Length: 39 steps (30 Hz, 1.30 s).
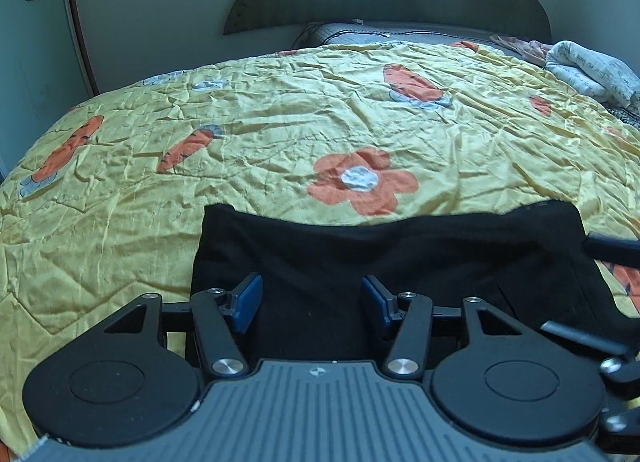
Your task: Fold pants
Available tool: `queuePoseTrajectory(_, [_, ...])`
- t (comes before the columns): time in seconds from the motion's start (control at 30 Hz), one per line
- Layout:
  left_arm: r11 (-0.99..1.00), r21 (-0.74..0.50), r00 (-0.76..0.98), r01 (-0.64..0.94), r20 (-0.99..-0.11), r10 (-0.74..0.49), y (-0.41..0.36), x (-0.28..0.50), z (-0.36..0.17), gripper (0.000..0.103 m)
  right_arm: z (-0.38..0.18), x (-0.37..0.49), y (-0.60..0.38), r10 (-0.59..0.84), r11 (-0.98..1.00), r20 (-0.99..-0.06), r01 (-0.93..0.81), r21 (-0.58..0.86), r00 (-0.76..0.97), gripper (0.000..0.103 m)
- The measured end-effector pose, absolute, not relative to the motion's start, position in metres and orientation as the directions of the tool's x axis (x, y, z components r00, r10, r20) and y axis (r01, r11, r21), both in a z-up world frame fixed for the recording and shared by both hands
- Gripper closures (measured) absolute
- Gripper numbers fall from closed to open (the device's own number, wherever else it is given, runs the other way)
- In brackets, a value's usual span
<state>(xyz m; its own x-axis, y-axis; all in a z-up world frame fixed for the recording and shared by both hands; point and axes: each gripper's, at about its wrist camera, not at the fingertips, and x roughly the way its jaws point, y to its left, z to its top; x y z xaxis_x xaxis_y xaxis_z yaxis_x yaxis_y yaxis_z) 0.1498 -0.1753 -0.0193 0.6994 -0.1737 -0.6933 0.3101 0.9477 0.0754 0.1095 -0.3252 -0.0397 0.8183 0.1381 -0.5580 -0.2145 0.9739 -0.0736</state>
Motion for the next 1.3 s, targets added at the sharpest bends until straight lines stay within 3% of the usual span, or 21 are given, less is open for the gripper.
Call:
queuePoseTrajectory(0.23, [0.938, 0.103, 0.706, 0.330, -0.687, -0.173, -0.182, 0.136, -0.022, 0.041, -0.039, 0.099, -0.331, 0.126, 0.984, -0.530, -0.174, -0.042, 0.838, 0.028])
queuePoseTrajectory(0.37, [0.935, 0.122, 0.712, 0.334, -0.683, -0.165, -0.184, 0.132, -0.024, 0.040, -0.051, 0.104, -0.329, 0.124, 0.981, -0.578, -0.186, -0.049, 0.807, 0.028])
queuePoseTrajectory(0.63, [0.933, 0.129, 0.714, 0.336, -0.681, -0.162, -0.184, 0.129, -0.024, 0.038, -0.051, 0.099, -0.334, 0.122, 0.985, -0.573, -0.169, -0.029, 0.810, 0.027])
queuePoseTrajectory(0.8, [0.932, 0.133, 0.714, 0.337, -0.681, -0.160, -0.183, 0.127, -0.025, 0.036, -0.055, 0.097, -0.337, 0.115, 0.989, -0.572, -0.150, -0.014, 0.812, 0.021])
queuePoseTrajectory(1.1, [0.942, 0.056, 0.701, 0.332, -0.683, -0.206, -0.150, 0.108, -0.011, 0.036, -0.050, 0.063, -0.386, 0.191, 0.963, -0.496, -0.064, 0.262, 0.847, 0.021])
queuePoseTrajectory(1.3, [0.943, 0.048, 0.715, 0.330, -0.665, -0.216, -0.129, 0.098, -0.002, 0.036, -0.045, 0.034, -0.407, 0.343, 0.879, -0.404, -0.138, 0.456, 0.848, 0.021])
